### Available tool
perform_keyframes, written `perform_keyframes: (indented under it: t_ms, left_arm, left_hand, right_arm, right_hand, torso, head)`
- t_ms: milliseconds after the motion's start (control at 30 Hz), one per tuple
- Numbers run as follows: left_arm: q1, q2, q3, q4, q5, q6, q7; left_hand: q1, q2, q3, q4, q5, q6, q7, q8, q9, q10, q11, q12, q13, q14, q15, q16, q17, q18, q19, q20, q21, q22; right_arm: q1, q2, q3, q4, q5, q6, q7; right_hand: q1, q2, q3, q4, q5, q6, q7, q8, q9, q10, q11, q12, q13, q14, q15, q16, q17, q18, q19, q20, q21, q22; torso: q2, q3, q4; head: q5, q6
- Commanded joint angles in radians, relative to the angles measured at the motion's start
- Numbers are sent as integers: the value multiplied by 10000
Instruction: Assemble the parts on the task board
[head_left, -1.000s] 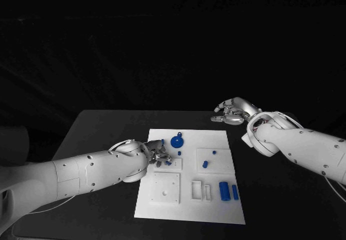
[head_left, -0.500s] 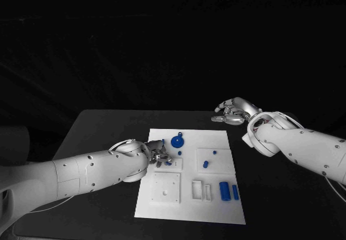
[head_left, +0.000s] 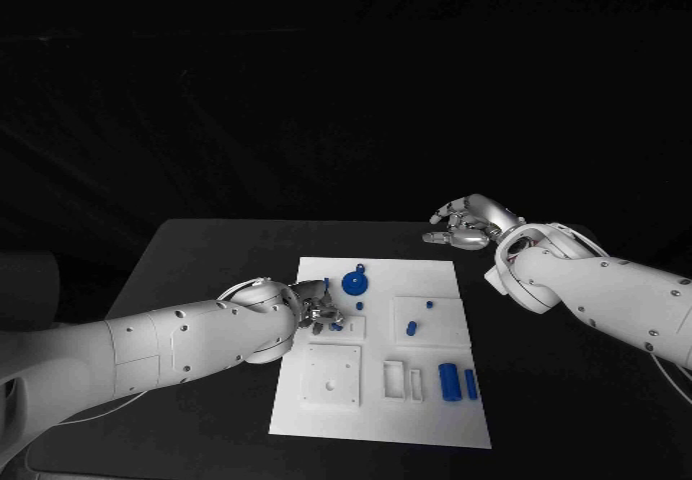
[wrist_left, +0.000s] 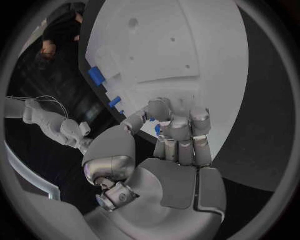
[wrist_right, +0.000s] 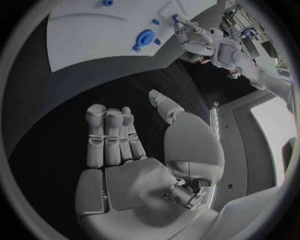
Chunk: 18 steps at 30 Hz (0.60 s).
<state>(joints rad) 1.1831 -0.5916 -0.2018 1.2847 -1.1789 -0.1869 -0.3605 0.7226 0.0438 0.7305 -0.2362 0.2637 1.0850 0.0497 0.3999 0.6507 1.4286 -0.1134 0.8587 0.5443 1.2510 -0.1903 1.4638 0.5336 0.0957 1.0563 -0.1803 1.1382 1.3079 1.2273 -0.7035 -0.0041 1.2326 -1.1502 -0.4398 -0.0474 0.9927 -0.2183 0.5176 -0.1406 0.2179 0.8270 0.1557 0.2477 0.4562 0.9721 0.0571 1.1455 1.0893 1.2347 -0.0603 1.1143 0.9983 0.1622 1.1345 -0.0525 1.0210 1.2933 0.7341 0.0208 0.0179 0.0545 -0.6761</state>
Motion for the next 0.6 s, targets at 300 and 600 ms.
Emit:
perform_keyframes:
  t_ms: [300, 600]
  left_arm:
    - [-81, -48, -66, -70, -91, 512, -409]
    - [-81, -67, -65, -59, -100, 771, -495]
  left_hand:
    - [116, 219, 86, 1, -24, 1529, -658, 68, -13, -100, -129, 60, 13, 323, -416, 66, -17, 101, 86, -973, 60, 14]
    - [115, 224, 93, -2, -51, 1527, -657, 71, -9, -105, -128, 67, 13, 324, -414, 70, -22, 104, 88, -972, 63, 16]
  right_arm:
    - [-5, -17, 5, 11, -36, 91, 104]
    - [-5, -30, 5, 4, -33, 89, 101]
  right_hand:
    - [-78, 49, -64, 9, 55, 0, 80, 55, -14, 2, -73, 74, -20, 71, -8, 9, -17, 996, 61, -19, -63, 12]
    - [-89, 53, -72, 16, 56, 2, 80, 56, -16, 2, -74, 79, -28, 73, -9, 8, -18, 996, 65, -20, -66, 14]
  torso:
    - [1, 1, 2]
    - [1, -3, 1]
  head:
    - [-1, -22]
    - [6, -45]
